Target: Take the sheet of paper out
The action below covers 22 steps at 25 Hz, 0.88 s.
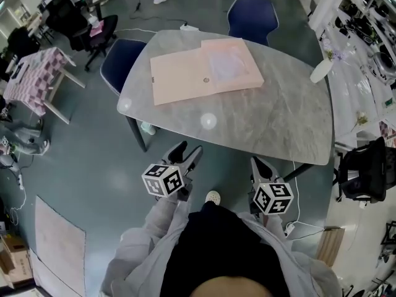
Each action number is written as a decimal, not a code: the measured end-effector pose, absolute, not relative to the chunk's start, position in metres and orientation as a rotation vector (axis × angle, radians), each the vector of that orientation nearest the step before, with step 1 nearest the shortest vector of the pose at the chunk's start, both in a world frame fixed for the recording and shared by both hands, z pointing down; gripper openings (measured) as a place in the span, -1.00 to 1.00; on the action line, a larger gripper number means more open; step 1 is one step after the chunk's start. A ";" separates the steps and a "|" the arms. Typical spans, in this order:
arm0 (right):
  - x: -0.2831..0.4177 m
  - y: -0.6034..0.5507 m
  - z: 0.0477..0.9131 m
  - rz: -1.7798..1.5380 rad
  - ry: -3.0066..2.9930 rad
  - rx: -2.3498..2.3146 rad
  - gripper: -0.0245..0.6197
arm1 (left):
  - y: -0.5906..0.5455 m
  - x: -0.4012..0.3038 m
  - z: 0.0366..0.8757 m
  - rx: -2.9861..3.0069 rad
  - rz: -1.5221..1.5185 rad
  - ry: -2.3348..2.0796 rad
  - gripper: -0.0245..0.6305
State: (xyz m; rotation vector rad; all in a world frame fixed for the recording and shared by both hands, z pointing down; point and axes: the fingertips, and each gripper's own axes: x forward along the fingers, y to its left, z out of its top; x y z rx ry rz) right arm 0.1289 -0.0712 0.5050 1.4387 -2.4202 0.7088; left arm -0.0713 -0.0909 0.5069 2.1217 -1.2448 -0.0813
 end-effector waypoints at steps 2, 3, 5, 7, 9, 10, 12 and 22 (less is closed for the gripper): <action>0.133 -0.083 0.506 0.699 -2.431 1.438 -0.89 | -0.104 -0.069 0.501 2.139 -0.102 -1.260 -0.11; 0.134 -0.088 0.507 0.697 -2.436 1.438 -0.89 | -0.108 -0.067 0.498 2.145 -0.114 -1.263 -0.11; 0.134 -0.093 0.509 0.703 -2.442 1.428 -0.89 | -0.110 -0.062 0.497 2.148 -0.130 -1.257 -0.11; 0.132 -0.092 0.512 0.713 -2.445 1.408 -0.89 | -0.104 -0.058 0.501 2.142 -0.126 -1.248 -0.11; 0.130 -0.091 0.517 0.722 -2.445 1.394 -0.89 | -0.098 -0.056 0.507 2.133 -0.114 -1.244 -0.11; 0.129 -0.092 0.519 0.728 -2.443 1.390 -0.89 | -0.096 -0.056 0.510 2.127 -0.110 -1.242 -0.11; 0.127 -0.094 0.524 0.742 -2.439 1.382 -0.89 | -0.093 -0.056 0.515 2.113 -0.107 -1.240 -0.11; 0.124 -0.137 0.522 0.710 -2.460 1.377 -0.89 | -0.136 -0.058 0.516 2.114 -0.083 -1.252 -0.11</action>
